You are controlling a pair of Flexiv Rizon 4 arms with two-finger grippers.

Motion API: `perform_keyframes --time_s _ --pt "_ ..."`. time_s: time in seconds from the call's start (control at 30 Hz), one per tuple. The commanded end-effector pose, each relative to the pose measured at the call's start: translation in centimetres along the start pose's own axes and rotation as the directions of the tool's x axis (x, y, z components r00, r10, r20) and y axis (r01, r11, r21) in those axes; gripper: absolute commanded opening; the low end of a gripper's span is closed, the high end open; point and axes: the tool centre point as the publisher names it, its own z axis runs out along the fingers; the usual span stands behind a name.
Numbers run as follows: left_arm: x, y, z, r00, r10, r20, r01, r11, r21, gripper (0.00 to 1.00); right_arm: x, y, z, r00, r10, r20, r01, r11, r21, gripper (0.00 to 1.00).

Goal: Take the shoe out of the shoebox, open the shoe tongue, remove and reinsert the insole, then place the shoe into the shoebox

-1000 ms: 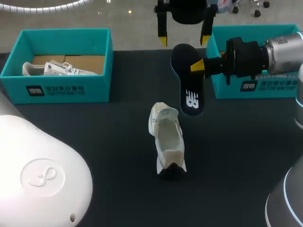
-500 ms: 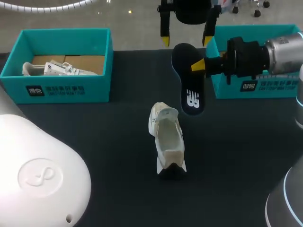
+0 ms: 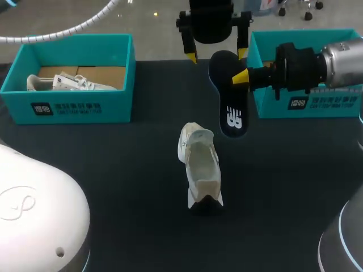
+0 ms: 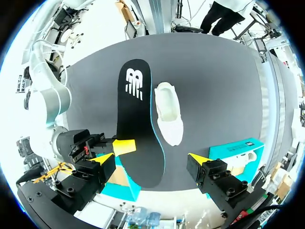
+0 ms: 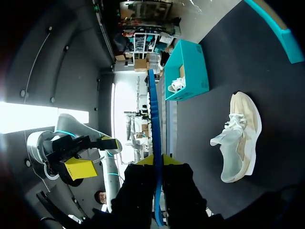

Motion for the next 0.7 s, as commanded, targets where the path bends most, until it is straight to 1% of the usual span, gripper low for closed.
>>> perform_keyframes --time_s 0.03,0.13,0.23,0.33,0.47,0.53,0.57,0.7 --pt "2.7 -0.8 0.4 0.969 -0.001 0.248 0.014 0.999 -0.049 1.0 0.1 -0.1 0.0 1.0 0.002 0.004 -0.002 1.0 0.0 0.0" --pt "3.1 -0.9 0.4 0.952 -0.01 0.306 0.028 0.998 -0.052 1.0 0.1 -0.2 0.0 1.0 0.004 0.006 -0.004 1.0 0.001 0.0" --pt "3.7 -1.1 0.5 0.927 -0.022 0.373 0.04 0.998 -0.04 1.0 0.1 -0.2 0.0 1.0 0.005 0.007 -0.005 1.0 -0.001 0.0" --pt "4.1 -1.3 1.0 0.91 -0.038 0.412 0.049 0.999 -0.016 1.0 0.1 -0.3 0.0 1.0 0.007 0.006 -0.007 1.0 -0.004 0.0" --pt "4.8 -1.8 1.2 0.849 -0.016 0.529 0.037 0.999 -0.029 1.0 0.1 -0.5 0.1 1.0 0.008 0.006 -0.008 1.0 -0.004 0.0" --pt "5.0 -2.0 1.2 0.842 0.004 0.539 0.028 0.998 -0.051 1.0 0.0 -0.5 0.0 1.0 0.01 0.006 -0.01 1.0 -0.004 0.0" --pt "5.0 -2.1 1.2 0.851 0.008 0.526 0.019 0.999 -0.047 1.0 0.0 -0.6 0.1 1.0 0.01 0.006 -0.01 1.0 -0.003 0.0" --pt "5.0 -2.1 1.2 0.851 0.008 0.526 0.019 0.999 -0.047 1.0 -0.2 -0.9 0.0 1.0 0.016 0.007 -0.016 1.0 -0.001 0.0"
